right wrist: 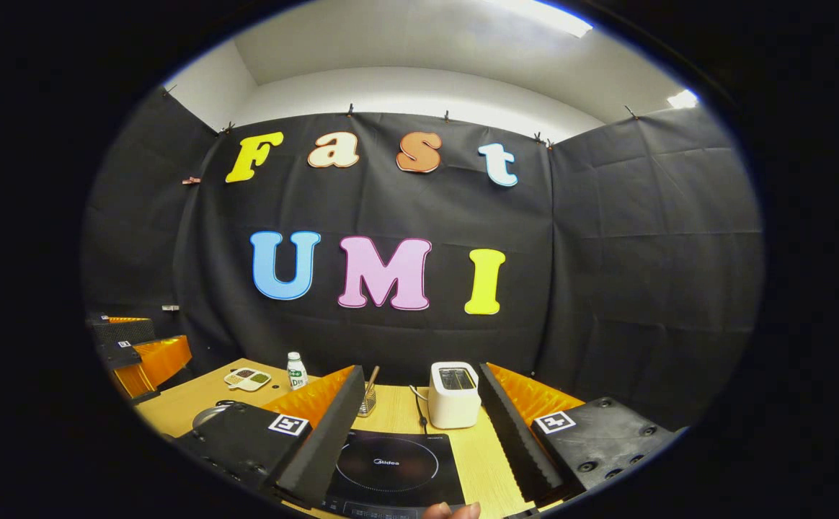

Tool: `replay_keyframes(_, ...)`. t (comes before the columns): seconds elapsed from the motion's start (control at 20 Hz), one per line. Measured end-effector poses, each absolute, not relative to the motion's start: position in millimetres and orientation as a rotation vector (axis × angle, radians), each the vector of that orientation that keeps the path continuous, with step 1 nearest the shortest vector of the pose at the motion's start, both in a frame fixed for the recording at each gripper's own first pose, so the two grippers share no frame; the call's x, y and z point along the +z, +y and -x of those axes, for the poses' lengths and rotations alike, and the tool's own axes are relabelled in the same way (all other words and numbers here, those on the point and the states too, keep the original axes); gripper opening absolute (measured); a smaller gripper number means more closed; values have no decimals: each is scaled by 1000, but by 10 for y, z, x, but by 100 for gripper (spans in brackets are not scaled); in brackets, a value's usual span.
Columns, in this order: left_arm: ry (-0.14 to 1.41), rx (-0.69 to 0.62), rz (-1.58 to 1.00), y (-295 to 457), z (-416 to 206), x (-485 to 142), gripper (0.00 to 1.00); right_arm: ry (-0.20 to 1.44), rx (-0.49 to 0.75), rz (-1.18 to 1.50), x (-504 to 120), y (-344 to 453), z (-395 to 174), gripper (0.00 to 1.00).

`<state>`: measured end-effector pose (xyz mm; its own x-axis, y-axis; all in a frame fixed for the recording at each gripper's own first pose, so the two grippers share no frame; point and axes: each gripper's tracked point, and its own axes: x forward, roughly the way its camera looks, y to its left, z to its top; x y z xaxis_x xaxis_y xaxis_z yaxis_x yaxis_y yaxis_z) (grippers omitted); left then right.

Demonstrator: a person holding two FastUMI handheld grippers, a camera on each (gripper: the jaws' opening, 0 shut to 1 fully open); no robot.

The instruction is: First push the handle of the pot to place it horizontally, then grasp the pot with both hands and set it on the induction cooktop.

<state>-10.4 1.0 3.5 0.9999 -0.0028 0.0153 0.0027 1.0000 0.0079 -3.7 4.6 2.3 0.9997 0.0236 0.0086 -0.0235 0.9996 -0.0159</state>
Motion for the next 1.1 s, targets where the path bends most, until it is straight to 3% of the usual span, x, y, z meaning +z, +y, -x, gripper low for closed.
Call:
replay_keyframes(0.1, -23, -24, -7, -35, 106, 53, 97, -8, 26, 21, 16, 48, 33, 98)
replay_keyframes(0.4, -4, -110, -25, -126, 197, 23, 5, -12, 29, 40, 19, 41, 37, 98)
replay_keyframes(0.6, 134, -186, 0, -166, 255, -357, 5, -1, 29, 44, -25, 30, 56, 96)
replay_keyframes(1.1, 665, -294, 14, 20, 505, -1728, 5, 25, 13, 40, -135, -58, 97, 96)
